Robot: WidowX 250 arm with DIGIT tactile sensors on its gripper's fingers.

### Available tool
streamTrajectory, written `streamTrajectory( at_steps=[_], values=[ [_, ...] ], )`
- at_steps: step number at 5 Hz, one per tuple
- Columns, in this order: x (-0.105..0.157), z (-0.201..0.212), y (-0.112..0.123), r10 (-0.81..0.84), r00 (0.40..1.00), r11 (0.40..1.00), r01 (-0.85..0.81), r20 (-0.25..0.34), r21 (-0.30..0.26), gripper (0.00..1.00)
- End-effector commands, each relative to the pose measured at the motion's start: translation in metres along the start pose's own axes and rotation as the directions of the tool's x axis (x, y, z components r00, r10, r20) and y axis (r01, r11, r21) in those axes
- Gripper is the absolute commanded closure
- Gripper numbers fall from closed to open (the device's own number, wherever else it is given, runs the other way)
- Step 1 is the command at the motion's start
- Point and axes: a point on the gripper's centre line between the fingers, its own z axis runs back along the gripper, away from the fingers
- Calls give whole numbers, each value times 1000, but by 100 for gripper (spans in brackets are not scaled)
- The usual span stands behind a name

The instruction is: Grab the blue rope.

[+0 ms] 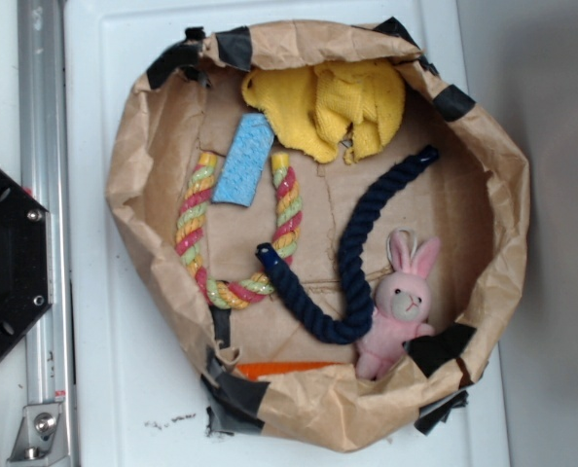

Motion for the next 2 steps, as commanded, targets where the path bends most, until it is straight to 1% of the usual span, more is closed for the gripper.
streamTrajectory(
  at_steps=[1, 2],
  values=[
    [0, 0, 0, 0, 1000, 1000, 0, 0, 0, 0],
    [40, -33, 10, 59, 998, 998, -59, 5, -15, 0]
  ],
)
